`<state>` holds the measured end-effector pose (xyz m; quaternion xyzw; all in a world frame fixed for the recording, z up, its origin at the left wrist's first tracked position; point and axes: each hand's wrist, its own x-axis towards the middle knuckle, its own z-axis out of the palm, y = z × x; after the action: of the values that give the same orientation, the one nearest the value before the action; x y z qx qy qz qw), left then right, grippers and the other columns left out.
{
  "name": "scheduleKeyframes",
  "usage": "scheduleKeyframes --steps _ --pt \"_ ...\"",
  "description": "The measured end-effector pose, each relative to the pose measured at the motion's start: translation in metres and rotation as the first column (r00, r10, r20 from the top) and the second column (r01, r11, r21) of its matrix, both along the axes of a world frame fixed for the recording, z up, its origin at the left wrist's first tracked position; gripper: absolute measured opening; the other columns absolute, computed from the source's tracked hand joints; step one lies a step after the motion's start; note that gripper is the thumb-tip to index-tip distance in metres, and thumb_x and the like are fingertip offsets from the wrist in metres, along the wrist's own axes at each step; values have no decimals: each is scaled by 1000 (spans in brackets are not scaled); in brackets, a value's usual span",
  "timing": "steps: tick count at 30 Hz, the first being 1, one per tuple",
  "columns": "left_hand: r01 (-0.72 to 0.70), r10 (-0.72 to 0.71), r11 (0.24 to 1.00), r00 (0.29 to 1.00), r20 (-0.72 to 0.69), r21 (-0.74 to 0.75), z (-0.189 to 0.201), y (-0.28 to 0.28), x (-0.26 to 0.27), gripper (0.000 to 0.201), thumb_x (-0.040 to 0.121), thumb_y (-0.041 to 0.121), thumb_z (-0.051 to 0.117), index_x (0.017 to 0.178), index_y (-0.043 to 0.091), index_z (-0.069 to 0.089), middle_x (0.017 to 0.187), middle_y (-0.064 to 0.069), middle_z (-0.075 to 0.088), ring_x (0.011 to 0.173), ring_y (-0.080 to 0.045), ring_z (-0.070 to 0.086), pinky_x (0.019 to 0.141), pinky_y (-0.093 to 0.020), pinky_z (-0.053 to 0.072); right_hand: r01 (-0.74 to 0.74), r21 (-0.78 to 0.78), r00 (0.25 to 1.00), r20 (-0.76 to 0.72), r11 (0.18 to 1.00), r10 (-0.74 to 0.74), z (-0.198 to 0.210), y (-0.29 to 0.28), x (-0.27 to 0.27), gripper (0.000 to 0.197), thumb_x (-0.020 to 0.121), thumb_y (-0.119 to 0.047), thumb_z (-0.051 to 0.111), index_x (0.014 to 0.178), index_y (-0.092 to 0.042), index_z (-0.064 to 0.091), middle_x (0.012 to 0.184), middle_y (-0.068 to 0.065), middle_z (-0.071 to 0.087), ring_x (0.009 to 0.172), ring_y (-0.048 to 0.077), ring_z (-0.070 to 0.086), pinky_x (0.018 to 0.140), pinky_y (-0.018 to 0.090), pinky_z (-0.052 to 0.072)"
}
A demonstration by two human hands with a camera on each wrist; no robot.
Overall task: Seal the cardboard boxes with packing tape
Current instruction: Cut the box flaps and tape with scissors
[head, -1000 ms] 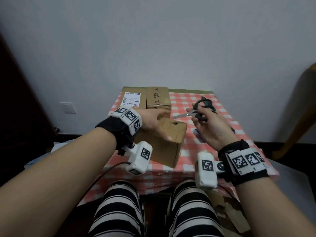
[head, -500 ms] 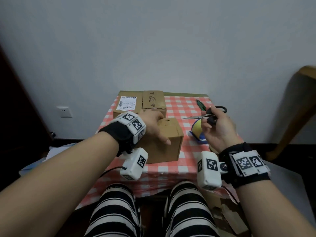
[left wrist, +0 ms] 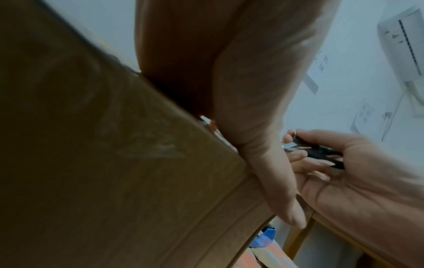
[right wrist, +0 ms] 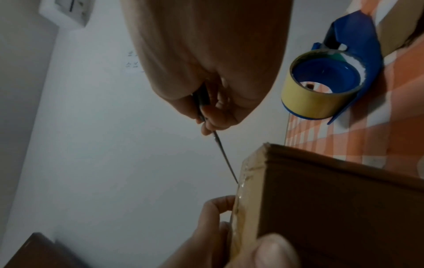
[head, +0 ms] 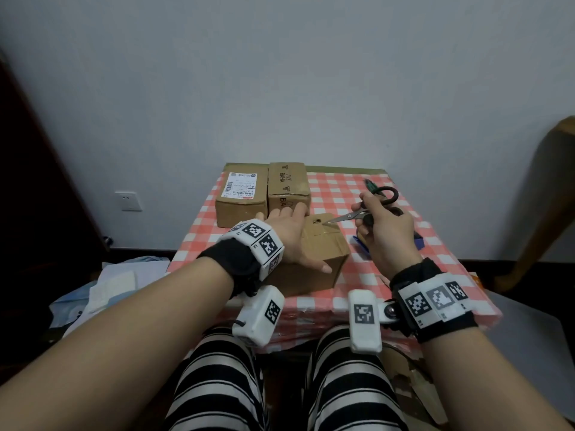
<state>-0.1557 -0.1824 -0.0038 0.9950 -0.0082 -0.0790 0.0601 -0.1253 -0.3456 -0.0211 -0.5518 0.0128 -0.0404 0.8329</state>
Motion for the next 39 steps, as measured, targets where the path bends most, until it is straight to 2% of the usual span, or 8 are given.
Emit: scheduleKeyframes --steps 6,11,15,21,24,29,33,39 --pt "-1 -1 998 1000 -25 -55 6 1 -6 99 64 75 66 139 23 26 139 -3 42 127 -24 39 106 -47 27 25 -171 996 90 985 -9 0 5 -6 23 98 -18 57 98 4 62 51 -8 56 43 7 43 42 18 36" --pt "-1 -1 997 1000 -29 -71 10 -2 -9 93 71 67 68 140 22 26 141 -6 40 130 -25 36 107 -46 25 58 -277 979 202 959 -1 4 11 -12 24 97 -19 59 76 -10 63 65 2 61 51 9 49 53 25 40" --pt "-3 2 997 1000 -9 -83 9 -2 -11 93 71 66 69 141 22 26 141 -5 40 130 -25 35 107 -45 25 116 -394 961 275 912 -3 1 14 -14 19 96 -25 60 79 -16 63 73 1 66 58 8 55 63 32 45" --pt "-17 17 995 1000 4 -99 10 -2 -12 91 71 64 71 139 23 28 139 -5 42 128 -24 37 105 -43 26 126 -420 950 312 899 13 -5 17 -18 17 97 -26 58 83 -16 60 75 -2 65 63 8 56 65 33 48" --pt "-19 19 994 1000 -5 -105 10 -1 -12 90 71 64 71 139 23 28 139 -5 42 128 -24 37 104 -42 26 122 -419 943 331 900 27 -9 19 -18 17 97 -25 57 81 -19 58 77 1 65 68 12 58 68 36 49" --pt "-28 26 994 999 -20 -109 12 0 -10 89 72 64 70 140 23 28 140 -4 41 129 -24 37 105 -42 26 132 -425 933 358 896 33 -16 21 -18 12 99 -23 54 89 -20 59 83 0 67 76 10 62 73 28 51" --pt "-33 28 995 999 -46 -99 14 0 -9 92 73 65 69 142 23 25 143 -5 39 131 -25 36 107 -42 26 89 -301 958 287 949 1 -19 19 -17 14 100 -23 54 87 -24 59 82 -2 71 88 19 68 86 39 56" --pt "-34 28 995 998 -64 -98 16 -1 -10 93 73 65 68 143 23 24 144 -5 39 131 -26 36 108 -44 26 22 -124 990 140 992 -4 -20 13 -12 16 101 -22 53 89 -16 62 85 1 72 93 24 69 95 45 54"
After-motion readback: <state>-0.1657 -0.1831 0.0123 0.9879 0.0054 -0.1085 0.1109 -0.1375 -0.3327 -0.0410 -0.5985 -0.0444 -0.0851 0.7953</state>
